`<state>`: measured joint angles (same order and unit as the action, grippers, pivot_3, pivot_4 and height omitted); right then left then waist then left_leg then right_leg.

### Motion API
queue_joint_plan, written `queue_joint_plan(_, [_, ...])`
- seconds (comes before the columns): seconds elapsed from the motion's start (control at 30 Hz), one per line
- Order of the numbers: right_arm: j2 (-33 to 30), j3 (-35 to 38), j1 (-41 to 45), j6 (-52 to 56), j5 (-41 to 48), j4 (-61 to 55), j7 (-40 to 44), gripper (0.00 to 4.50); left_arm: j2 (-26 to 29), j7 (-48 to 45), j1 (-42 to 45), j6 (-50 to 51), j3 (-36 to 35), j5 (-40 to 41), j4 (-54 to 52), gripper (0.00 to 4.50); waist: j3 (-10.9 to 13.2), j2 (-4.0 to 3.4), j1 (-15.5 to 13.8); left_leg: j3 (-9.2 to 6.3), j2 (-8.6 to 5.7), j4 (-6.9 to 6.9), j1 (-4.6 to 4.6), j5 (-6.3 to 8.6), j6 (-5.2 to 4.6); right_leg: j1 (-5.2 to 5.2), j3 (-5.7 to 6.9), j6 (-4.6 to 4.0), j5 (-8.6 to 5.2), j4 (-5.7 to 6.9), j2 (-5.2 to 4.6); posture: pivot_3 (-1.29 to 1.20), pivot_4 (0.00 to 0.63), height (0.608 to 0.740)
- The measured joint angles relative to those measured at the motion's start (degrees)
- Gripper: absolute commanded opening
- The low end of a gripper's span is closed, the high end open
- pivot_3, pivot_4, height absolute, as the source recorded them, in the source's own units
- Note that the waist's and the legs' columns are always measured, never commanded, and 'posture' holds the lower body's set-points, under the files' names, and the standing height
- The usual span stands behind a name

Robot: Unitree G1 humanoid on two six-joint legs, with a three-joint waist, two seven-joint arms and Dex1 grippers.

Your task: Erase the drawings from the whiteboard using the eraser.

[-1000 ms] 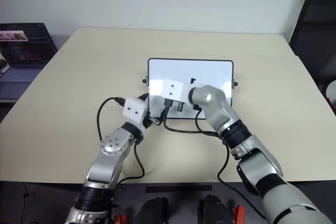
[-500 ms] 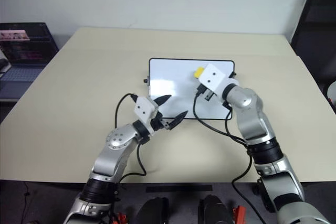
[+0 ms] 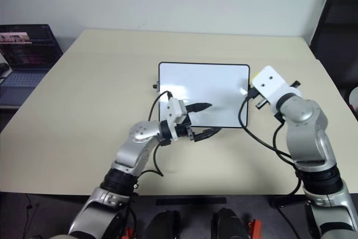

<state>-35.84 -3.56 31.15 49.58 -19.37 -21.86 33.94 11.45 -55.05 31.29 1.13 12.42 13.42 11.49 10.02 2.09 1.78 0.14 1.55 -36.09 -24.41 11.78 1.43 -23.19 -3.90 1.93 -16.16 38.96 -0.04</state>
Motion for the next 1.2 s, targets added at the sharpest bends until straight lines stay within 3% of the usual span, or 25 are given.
queue_joint_plan(0.23, [3.0,8.8,-1.9,15.3,3.9,-0.7,-1.9,0.87,-2.5,-6.6,4.6,-4.9,0.9,0.0,8.6,4.5,0.0,0.0,0.0,0.0,-0.02,-0.02,0.0,0.0,0.0,0.0,-0.02,0.0,0.0,0.02,0.03,0.0,0.15,0.74])
queue_joint_plan(0.6, [7.4,19.0,-5.7,20.6,12.0,3.8,-6.1,0.87,-2.6,-7.9,5.3,-9.1,0.9,-2.2,13.7,4.5,0.0,-0.02,0.1,0.0,-0.03,-0.03,0.0,0.0,-0.01,0.0,-0.04,0.0,0.0,0.04,0.06,0.0,0.15,0.74])
queue_joint_plan(1.2, [10.1,20.3,-5.8,20.3,21.3,12.2,-11.4,0.87,-2.2,-4.1,2.6,-7.4,3.1,-5.7,8.4,4.5,0.0,-0.08,0.1,0.01,-0.01,-0.03,0.0,0.0,-0.01,0.0,-0.06,0.01,0.01,0.06,0.08,0.0,0.15,0.74])
